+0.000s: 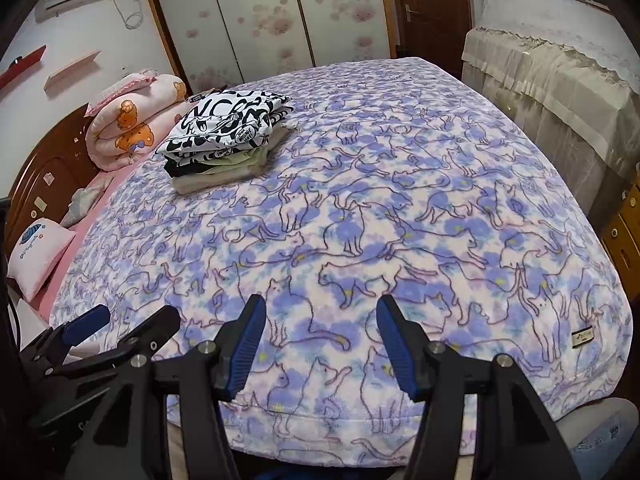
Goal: Fold large clothes
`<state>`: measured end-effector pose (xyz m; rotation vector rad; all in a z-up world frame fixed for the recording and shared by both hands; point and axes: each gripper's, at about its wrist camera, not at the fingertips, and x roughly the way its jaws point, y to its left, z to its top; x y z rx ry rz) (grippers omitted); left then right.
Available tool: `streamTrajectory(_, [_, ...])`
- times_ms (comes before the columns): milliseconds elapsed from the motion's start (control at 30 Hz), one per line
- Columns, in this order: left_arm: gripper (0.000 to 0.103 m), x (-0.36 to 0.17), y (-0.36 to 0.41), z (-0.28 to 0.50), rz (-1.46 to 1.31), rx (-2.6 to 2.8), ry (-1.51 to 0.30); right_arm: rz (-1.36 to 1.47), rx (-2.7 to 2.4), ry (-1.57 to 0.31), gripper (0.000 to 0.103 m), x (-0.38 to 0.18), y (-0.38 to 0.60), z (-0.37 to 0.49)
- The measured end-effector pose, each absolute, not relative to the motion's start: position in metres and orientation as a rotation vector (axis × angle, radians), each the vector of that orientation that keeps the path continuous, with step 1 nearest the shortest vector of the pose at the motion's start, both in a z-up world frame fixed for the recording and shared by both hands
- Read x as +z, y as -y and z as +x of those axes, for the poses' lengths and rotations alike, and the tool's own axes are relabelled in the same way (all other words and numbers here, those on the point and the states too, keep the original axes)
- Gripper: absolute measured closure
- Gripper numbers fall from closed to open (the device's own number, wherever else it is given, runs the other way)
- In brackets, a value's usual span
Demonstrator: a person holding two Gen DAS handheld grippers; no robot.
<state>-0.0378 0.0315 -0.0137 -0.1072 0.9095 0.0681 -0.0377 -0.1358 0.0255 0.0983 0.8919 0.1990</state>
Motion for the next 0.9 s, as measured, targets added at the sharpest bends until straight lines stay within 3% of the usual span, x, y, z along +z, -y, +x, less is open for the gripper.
streamTrajectory(900, [0.01,-0.0179,-0.0291,-0.033,-0.095,0.073,-0.917,0.105,0.204,-0.895,0.045,0.0224,0.1413,-0.0325])
